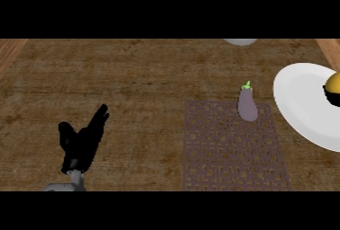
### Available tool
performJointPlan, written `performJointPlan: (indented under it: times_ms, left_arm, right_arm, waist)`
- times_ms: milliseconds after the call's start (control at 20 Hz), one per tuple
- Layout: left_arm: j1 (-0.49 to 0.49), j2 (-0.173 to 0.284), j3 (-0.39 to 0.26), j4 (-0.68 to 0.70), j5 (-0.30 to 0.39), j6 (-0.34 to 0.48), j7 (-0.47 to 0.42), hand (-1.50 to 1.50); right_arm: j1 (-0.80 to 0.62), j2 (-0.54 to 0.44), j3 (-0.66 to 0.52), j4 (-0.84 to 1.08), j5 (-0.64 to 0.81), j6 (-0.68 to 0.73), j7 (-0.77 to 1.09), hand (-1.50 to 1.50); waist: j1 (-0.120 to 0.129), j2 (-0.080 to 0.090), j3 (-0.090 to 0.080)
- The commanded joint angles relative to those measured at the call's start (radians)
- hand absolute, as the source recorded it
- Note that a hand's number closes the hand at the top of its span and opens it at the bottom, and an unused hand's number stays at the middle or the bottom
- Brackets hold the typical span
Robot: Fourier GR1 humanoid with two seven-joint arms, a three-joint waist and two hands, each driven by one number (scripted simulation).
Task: Pick the lemon from the placemat and place it in the plate
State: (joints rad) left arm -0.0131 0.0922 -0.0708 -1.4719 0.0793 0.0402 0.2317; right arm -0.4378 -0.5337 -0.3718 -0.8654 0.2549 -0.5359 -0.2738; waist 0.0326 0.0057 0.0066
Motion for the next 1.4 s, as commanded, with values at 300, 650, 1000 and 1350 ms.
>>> performJointPlan:
  times_ms: [300,650,1000,1350]
  left_arm:
    - [0.019,-0.003,-0.008,0.030,0.009,-0.031,-0.010,0.00]
    - [0.013,-0.024,-0.021,0.030,0.001,-0.019,-0.001,0.00]
    - [0.029,-0.014,-0.010,0.005,0.002,-0.017,0.018,0.00]
    - [0.023,0.009,0.034,0.072,0.022,-0.046,-0.034,0.00]
  right_arm:
    - [-0.157,-0.098,0.059,0.453,0.088,0.209,-0.005,-1.50]
    - [-0.226,-0.067,-0.077,0.505,-0.055,0.278,-0.257,-1.50]
    - [-0.200,-0.143,-0.232,0.585,-0.201,0.406,-0.374,-1.50]
    - [-0.140,-0.275,-0.261,0.654,-0.247,0.737,-0.385,-1.50]
  waist:
    - [0.035,0.018,-0.001]
    - [0.024,0.018,0.001]
    - [-0.001,0.008,-0.002]
    - [-0.009,0.009,-0.002]
